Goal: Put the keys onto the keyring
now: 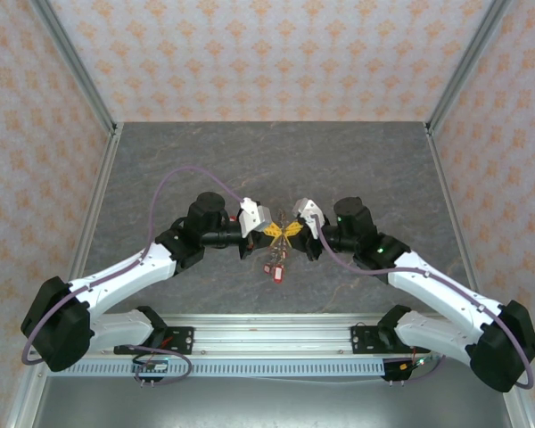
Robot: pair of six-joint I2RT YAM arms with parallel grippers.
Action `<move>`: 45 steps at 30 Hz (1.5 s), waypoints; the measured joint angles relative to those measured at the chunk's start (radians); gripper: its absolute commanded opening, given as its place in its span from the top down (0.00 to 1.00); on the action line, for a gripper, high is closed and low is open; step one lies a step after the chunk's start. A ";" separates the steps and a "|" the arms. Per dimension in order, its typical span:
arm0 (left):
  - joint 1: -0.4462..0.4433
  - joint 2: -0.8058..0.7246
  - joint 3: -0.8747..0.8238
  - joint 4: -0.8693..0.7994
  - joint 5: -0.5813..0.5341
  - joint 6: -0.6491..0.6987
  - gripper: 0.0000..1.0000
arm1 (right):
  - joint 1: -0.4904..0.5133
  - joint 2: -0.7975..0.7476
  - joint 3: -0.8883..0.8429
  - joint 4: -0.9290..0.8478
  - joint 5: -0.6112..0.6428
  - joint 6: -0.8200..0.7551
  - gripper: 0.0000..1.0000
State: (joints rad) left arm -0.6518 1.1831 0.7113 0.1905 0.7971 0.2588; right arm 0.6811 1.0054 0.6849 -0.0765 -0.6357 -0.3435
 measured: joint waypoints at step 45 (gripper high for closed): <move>-0.001 -0.014 0.000 -0.045 -0.015 0.039 1.00 | 0.025 0.016 0.112 -0.118 0.000 -0.320 0.79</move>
State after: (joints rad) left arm -0.6525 1.1690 0.7113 0.1459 0.7818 0.2974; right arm 0.7063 1.0214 0.7967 -0.1944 -0.6361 -0.6632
